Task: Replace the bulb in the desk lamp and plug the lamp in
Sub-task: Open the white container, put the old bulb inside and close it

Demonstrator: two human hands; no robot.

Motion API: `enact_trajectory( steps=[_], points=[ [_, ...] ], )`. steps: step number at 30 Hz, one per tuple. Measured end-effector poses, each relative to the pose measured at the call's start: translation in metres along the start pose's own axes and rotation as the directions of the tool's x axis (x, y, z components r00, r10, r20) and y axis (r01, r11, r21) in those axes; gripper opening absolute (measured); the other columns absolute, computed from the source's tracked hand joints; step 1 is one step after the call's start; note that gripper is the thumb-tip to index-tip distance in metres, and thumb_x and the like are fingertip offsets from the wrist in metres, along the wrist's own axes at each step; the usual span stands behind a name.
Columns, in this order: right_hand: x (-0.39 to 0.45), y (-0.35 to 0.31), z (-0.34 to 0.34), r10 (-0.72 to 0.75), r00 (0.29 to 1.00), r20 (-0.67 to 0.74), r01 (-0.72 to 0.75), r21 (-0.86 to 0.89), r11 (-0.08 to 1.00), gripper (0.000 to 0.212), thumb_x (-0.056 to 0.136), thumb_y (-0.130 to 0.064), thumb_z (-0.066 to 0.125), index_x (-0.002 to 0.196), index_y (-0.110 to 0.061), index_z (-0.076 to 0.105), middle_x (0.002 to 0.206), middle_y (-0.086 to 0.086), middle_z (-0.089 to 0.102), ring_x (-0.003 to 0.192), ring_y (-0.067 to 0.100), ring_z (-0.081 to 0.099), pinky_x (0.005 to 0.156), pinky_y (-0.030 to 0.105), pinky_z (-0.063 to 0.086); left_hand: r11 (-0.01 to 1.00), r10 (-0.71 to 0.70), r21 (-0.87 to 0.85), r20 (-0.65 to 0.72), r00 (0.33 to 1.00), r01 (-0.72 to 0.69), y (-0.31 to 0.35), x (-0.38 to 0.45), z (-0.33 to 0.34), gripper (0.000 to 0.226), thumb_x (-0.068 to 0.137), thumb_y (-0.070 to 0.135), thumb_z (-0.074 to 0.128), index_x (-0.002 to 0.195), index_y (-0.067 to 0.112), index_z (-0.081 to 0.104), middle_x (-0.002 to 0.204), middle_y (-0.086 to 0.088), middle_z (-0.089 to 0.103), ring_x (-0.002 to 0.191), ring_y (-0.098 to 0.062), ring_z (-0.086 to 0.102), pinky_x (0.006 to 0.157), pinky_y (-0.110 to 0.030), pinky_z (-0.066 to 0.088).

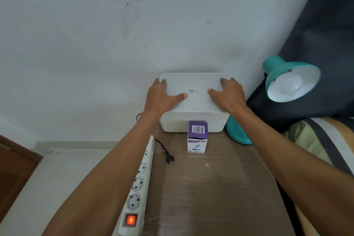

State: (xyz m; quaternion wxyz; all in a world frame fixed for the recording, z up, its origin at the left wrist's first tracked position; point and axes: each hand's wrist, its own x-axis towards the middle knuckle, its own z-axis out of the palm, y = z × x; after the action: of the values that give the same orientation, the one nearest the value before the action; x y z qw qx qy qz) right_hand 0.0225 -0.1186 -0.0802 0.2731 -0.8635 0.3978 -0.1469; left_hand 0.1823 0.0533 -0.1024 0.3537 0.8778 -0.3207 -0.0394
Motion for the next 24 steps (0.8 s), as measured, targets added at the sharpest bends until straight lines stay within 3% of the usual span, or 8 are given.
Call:
enact_trajectory(
  steps=[6, 11, 14, 16, 19, 24],
  points=[
    [0.008, -0.002, -0.001, -0.008, 1.0, -0.016, 0.007, -0.018, 1.0, 0.047, 0.086, -0.049, 0.06, 0.112, -0.01, 0.064, 0.114, 0.01, 0.056, 0.109, 0.031, 0.055, 0.079, 0.033, 0.041, 1.0, -0.016, -0.014, 0.006, 1.0, 0.016, 0.001, 0.004, 0.0, 0.071, 0.068, 0.066, 0.085, 0.103, 0.008, 0.063, 0.113, -0.005, 0.059, 0.108, -0.025, 0.058, 0.093, -0.04, 0.052],
    [0.014, -0.004, 0.002, -0.009, 1.0, -0.003, 0.009, -0.034, 0.999, 0.049, 0.086, -0.051, 0.059, 0.113, -0.011, 0.064, 0.117, 0.011, 0.057, 0.111, 0.031, 0.055, 0.078, 0.031, 0.039, 0.999, -0.035, -0.037, 0.013, 0.999, 0.036, -0.001, 0.006, -0.002, 0.076, 0.067, 0.066, 0.085, 0.11, 0.007, 0.064, 0.117, -0.005, 0.061, 0.111, -0.024, 0.058, 0.095, -0.037, 0.051],
    [0.012, -0.002, 0.006, -0.002, 1.0, 0.001, 0.002, -0.06, 0.998, 0.06, 0.089, -0.055, 0.056, 0.131, -0.012, 0.057, 0.133, 0.013, 0.053, 0.125, 0.032, 0.05, 0.09, 0.037, 0.044, 0.999, -0.028, -0.041, 0.017, 0.999, 0.028, -0.003, 0.006, -0.003, 0.086, 0.059, 0.076, 0.077, 0.11, 0.008, 0.066, 0.116, -0.005, 0.061, 0.11, -0.024, 0.06, 0.094, -0.037, 0.051],
    [0.012, 0.0, 0.007, 0.0, 1.0, 0.0, 0.0, -0.079, 0.997, 0.068, 0.089, -0.059, 0.053, 0.14, -0.014, 0.05, 0.144, 0.014, 0.046, 0.132, 0.032, 0.044, 0.099, 0.04, 0.043, 0.999, -0.014, -0.035, 0.013, 1.0, 0.014, -0.005, 0.006, -0.003, 0.08, 0.065, 0.071, 0.082, 0.11, 0.008, 0.065, 0.115, -0.005, 0.061, 0.109, -0.024, 0.06, 0.093, -0.035, 0.05],
    [0.014, -0.001, 0.007, 0.003, 1.0, 0.027, -0.001, -0.089, 0.996, 0.076, 0.088, -0.063, 0.052, 0.145, -0.014, 0.045, 0.15, 0.015, 0.04, 0.137, 0.032, 0.04, 0.104, 0.041, 0.041, 0.999, -0.014, -0.037, 0.022, 1.0, 0.015, -0.006, 0.009, -0.004, 0.082, 0.064, 0.074, 0.08, 0.109, 0.007, 0.064, 0.114, -0.005, 0.061, 0.108, -0.023, 0.059, 0.088, -0.031, 0.046],
    [0.015, 0.002, 0.007, -0.001, 0.999, 0.037, 0.004, -0.093, 0.996, 0.08, 0.09, -0.064, 0.051, 0.152, -0.017, 0.035, 0.16, 0.015, 0.026, 0.145, 0.031, 0.029, 0.112, 0.041, 0.033, 0.999, -0.021, -0.023, 0.053, 0.998, 0.023, -0.004, 0.011, -0.006, 0.095, 0.059, 0.081, 0.071, 0.119, 0.006, 0.063, 0.121, -0.005, 0.06, 0.115, -0.025, 0.058, 0.096, -0.035, 0.049]
  ],
)
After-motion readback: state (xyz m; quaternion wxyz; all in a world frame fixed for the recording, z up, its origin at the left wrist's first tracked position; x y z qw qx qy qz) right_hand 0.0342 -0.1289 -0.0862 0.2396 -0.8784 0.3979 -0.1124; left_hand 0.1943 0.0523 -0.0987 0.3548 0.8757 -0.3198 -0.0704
